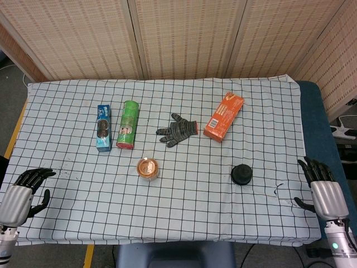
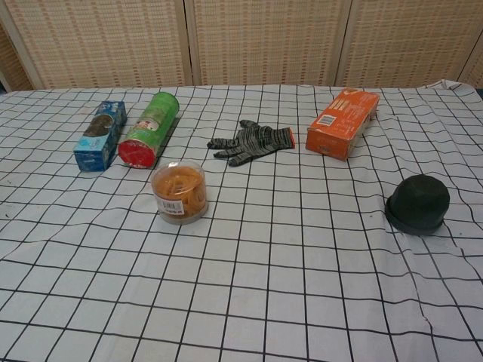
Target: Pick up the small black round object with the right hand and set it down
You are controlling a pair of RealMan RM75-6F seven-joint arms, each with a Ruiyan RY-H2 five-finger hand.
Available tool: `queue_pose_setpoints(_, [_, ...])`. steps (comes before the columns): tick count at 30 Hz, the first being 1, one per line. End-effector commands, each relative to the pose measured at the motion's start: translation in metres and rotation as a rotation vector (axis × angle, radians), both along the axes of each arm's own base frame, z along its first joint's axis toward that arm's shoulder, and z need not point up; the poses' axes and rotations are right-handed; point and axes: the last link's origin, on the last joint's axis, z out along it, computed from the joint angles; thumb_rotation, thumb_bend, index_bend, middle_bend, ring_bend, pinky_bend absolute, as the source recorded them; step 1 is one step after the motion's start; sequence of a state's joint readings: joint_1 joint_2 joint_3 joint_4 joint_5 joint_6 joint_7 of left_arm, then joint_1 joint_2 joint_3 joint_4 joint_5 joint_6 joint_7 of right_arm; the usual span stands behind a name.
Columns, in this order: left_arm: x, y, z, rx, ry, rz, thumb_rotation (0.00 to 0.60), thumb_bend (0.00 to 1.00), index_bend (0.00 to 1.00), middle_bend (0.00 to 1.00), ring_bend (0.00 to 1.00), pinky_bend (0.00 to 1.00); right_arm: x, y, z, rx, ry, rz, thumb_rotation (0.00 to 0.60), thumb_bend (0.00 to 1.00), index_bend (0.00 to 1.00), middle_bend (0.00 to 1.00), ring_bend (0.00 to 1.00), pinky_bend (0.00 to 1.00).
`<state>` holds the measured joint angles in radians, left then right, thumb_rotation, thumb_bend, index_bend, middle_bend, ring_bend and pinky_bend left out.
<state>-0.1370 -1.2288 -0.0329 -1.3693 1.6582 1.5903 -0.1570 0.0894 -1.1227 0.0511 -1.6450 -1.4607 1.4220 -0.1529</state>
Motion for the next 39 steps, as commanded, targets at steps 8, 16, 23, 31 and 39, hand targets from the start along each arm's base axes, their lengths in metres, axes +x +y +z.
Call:
queue_pose_setpoints(8, [0.001,-0.002,0.002,0.118,0.167,-0.042,0.600,0.45,0.21,0.15,0.05,0.12,-0.006,-0.008,-0.007,0.044,-0.073,0.047,0.600,0.06,0.00,0.00,0.00,0.07])
queue_pose_setpoints(16, [0.000,-0.003,0.004,0.108,0.151,-0.008,0.600,0.45,0.21,0.15,0.05,0.12,-0.026,-0.043,-0.034,0.147,-0.163,-0.036,0.600,0.06,0.00,0.01,0.00,0.07])
queue_pose_setpoints(23, [0.000,-0.005,0.013,0.140,0.118,0.008,0.600,0.45,0.21,0.15,0.05,0.12,-0.035,-0.055,-0.064,0.226,-0.242,-0.045,0.600,0.06,0.00,0.04,0.00,0.07])
queue_pose_setpoints(31, [-0.003,-0.002,0.015,0.141,0.079,0.029,0.600,0.45,0.21,0.15,0.05,0.13,-0.024,-0.074,-0.086,0.284,-0.330,-0.032,0.600,0.06,0.01,0.09,0.00,0.08])
queue_pose_setpoints(39, [-0.002,-0.001,0.014,0.131,0.065,0.028,0.600,0.45,0.21,0.15,0.05,0.13,-0.015,-0.085,-0.099,0.314,-0.394,-0.036,0.600,0.06,0.06,0.14,0.00,0.13])
